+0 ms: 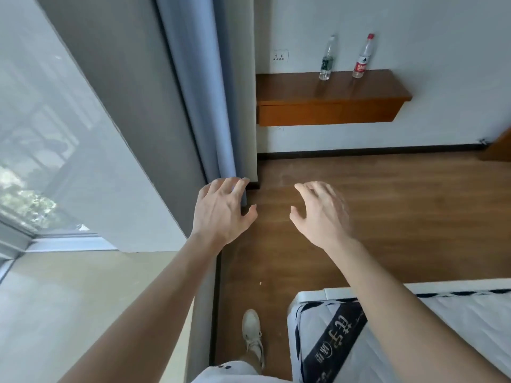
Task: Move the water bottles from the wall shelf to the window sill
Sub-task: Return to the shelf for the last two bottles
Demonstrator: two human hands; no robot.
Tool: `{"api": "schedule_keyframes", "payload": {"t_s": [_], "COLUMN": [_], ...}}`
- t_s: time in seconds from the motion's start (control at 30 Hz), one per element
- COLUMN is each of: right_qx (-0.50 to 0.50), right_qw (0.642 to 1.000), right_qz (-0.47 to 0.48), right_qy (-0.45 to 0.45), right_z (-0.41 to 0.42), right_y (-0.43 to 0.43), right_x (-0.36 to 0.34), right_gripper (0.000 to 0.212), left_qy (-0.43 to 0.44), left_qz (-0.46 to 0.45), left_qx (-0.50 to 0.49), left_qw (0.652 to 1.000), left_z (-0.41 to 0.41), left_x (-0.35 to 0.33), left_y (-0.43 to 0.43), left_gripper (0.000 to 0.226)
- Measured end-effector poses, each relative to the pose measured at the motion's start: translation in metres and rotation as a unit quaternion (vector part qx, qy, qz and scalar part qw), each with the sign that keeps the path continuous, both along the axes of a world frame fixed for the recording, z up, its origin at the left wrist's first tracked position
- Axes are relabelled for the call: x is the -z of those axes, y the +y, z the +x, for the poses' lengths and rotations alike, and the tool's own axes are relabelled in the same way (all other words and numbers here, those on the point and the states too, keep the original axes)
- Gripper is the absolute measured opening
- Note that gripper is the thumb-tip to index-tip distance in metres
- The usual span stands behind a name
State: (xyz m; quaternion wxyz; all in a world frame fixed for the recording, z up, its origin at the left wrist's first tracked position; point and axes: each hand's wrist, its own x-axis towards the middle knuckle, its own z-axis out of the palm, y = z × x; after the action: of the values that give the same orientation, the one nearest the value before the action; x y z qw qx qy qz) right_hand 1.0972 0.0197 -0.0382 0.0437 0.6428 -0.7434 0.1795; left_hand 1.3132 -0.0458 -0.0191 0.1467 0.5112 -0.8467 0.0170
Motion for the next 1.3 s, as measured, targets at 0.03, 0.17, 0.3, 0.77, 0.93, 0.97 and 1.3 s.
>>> {"api": "schedule_keyframes", "payload": {"t_s": [0.03, 0.17, 0.3, 0.77, 0.93, 0.97, 1.3], "right_qx": [0.005, 0.029, 0.053, 0.115, 0.14, 0.141, 0.163], "right_qw": [1.0, 0.999, 0.998, 0.992, 0.989, 0.988, 0.983], "right_qz": [0.001, -0.002, 0.015, 0.034, 0.049, 0.05, 0.079], "right_qy": [0.004, 0.03, 0.035, 0.036, 0.027, 0.026, 0.02], "right_z": [-0.004, -0.016, -0.031, -0.118, -0.183, -0.199, -0.38], "right_y": [-0.018, -0.086, -0.131, -0.238, -0.285, -0.296, -0.41], "right_x": [-0.002, -0.017, -0.021, -0.023, -0.02, -0.02, -0.023], "right_gripper": [0.043, 0.044, 0.044, 0.048, 0.051, 0.051, 0.056], "left_qy": [-0.001, -0.01, -0.008, -0.026, -0.029, -0.027, -0.02], "left_qz": [0.0, 0.001, 0.02, 0.02, 0.025, 0.027, 0.028], "left_qx": [0.007, 0.038, 0.049, 0.11, 0.131, 0.135, 0.127], "left_qw": [1.0, 0.999, 0.999, 0.993, 0.991, 0.99, 0.991], "left_z": [-0.005, -0.022, -0.041, -0.149, -0.219, -0.237, -0.423], "left_x": [-0.001, -0.004, -0.008, -0.002, 0.001, 0.002, 0.002], "left_y": [-0.02, -0.095, -0.155, -0.291, -0.347, -0.36, -0.487], "left_gripper": [0.059, 0.062, 0.065, 0.06, 0.06, 0.061, 0.057]}}
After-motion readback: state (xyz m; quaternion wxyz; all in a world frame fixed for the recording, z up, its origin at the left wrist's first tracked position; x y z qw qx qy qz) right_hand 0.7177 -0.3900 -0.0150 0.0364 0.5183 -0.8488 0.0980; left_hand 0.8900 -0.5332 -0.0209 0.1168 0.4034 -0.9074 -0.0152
